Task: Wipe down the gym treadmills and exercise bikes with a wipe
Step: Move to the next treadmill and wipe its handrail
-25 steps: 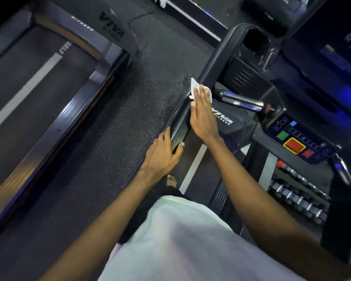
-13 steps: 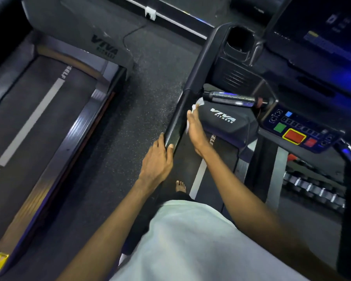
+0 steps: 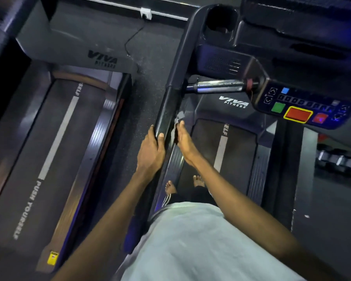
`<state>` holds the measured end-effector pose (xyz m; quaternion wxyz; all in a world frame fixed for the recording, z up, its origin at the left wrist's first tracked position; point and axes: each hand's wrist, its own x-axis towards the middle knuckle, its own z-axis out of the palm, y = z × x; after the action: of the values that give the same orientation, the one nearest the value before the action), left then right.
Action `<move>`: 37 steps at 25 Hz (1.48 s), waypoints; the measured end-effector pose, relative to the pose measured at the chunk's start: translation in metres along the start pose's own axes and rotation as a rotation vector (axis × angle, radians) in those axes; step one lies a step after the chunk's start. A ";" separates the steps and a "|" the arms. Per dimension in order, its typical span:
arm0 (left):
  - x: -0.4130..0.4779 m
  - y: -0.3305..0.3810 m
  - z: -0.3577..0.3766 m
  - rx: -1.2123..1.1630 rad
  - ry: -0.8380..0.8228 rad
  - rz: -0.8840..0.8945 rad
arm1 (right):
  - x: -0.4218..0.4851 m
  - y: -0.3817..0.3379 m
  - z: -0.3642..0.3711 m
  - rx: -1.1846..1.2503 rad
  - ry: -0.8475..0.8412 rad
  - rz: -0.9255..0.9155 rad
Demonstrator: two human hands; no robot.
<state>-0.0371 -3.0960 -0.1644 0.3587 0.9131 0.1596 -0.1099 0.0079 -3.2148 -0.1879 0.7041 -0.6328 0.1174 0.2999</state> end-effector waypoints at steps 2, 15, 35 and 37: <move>-0.001 0.001 0.002 0.027 0.030 0.006 | 0.016 0.021 -0.005 0.054 -0.039 0.033; 0.019 0.020 0.005 0.153 0.021 0.065 | 0.043 0.015 -0.001 0.205 0.082 -0.147; 0.026 0.020 0.014 0.236 0.131 0.098 | 0.031 0.030 -0.036 -0.019 0.159 0.109; 0.026 0.017 0.015 0.224 0.130 0.110 | 0.030 0.030 -0.046 -0.043 0.156 0.114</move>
<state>-0.0080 -3.1128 -0.1723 0.2489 0.9600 0.1190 -0.0480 0.0243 -3.2497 -0.2371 0.6611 -0.6614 0.2012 0.2917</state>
